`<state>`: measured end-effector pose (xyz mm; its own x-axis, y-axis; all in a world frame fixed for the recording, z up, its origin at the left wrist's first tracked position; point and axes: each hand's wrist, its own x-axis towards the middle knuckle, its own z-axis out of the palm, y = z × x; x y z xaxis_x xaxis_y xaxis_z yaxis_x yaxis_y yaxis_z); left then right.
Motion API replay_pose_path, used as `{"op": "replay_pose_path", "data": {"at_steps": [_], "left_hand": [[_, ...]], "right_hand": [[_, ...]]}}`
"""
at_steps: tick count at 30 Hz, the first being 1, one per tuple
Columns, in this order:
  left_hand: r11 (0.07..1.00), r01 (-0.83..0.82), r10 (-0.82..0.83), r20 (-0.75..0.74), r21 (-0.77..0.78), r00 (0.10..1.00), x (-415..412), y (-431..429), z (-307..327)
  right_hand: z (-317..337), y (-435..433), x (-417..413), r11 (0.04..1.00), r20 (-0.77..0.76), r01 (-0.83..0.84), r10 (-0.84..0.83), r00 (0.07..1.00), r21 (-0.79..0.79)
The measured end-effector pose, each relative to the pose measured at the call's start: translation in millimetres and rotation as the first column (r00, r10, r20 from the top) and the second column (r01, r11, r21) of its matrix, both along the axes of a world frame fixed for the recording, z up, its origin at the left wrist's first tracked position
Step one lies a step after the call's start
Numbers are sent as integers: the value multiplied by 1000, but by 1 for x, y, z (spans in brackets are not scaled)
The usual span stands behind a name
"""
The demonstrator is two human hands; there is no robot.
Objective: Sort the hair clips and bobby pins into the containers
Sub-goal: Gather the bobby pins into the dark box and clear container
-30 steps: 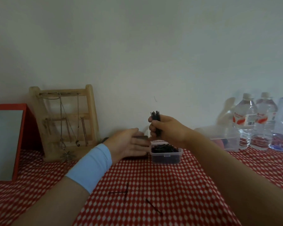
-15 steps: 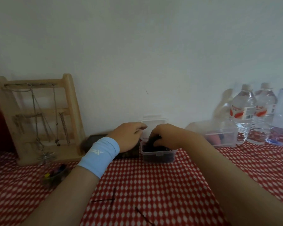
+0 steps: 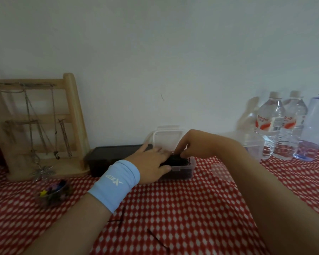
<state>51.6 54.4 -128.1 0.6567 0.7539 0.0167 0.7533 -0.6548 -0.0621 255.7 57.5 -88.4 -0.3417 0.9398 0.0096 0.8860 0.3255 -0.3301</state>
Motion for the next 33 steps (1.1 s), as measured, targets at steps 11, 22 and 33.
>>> {"op": "replay_pose_path", "data": {"at_steps": [11,22,33], "left_hand": [[999,-45,45,-14,-20,999,-2,-4,1],[985,-56,45,73,165,996,19,-5,-18],[998,-18,38,334,-64,942,0,-6,3]], "right_hand": [[-3,2,-4,999,-13,13,-13,1000,35],[2,0,0,990,-1,95,-96,995,101],[-6,-15,-33,984,137,56,-33,990,-166]]}}
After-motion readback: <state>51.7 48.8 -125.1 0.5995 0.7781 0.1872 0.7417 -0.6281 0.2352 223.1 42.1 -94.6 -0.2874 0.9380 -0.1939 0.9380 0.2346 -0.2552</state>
